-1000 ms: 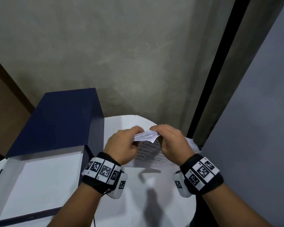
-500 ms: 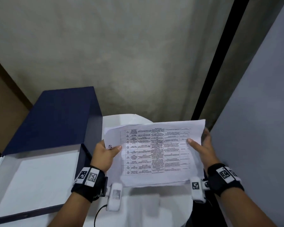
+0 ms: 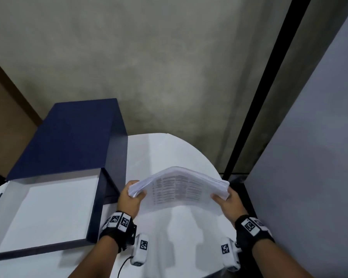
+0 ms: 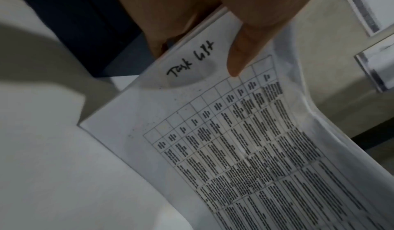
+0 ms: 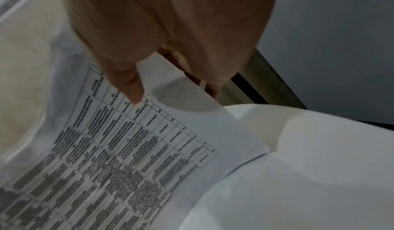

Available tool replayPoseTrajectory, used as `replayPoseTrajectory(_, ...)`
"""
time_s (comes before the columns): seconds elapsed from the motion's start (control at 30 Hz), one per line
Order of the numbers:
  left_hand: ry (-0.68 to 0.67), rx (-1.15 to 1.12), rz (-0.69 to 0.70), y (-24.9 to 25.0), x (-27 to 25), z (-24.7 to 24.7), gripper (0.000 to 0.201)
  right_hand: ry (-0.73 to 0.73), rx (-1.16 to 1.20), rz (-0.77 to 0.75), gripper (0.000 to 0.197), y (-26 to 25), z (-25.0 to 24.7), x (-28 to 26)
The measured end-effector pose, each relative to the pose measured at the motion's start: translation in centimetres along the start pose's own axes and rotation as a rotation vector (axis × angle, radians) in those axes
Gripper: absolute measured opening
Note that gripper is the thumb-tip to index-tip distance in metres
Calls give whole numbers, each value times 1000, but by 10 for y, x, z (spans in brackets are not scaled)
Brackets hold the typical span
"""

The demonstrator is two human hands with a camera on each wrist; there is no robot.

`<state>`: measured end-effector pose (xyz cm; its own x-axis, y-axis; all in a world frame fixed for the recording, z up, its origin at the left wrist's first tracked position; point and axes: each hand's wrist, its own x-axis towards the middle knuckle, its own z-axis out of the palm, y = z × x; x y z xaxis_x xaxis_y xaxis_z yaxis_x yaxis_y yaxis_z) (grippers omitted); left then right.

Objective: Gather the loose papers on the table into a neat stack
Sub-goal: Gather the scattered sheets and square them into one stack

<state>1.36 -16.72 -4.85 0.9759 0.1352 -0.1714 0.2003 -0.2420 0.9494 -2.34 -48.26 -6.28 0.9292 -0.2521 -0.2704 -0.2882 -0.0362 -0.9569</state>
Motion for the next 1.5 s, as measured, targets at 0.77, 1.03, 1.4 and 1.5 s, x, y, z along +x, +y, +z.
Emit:
replayPoseTrajectory(0.77,255,-233,88,19,0,5,8,315,38,-200,7,-40,17,-11)
replayPoseTrajectory(1.03,166,-234,119,16,-2,5,15,311,-29,-196,8,-42,18,-14)
replayPoseTrajectory(1.4,139,272,315,40,-12,13,28,153,-915,-873,53,-94,57,-19)
replayPoseTrajectory(1.5,56,352,487,63,-12,23,40,-125,-1244,-828,67,-107,91,-17)
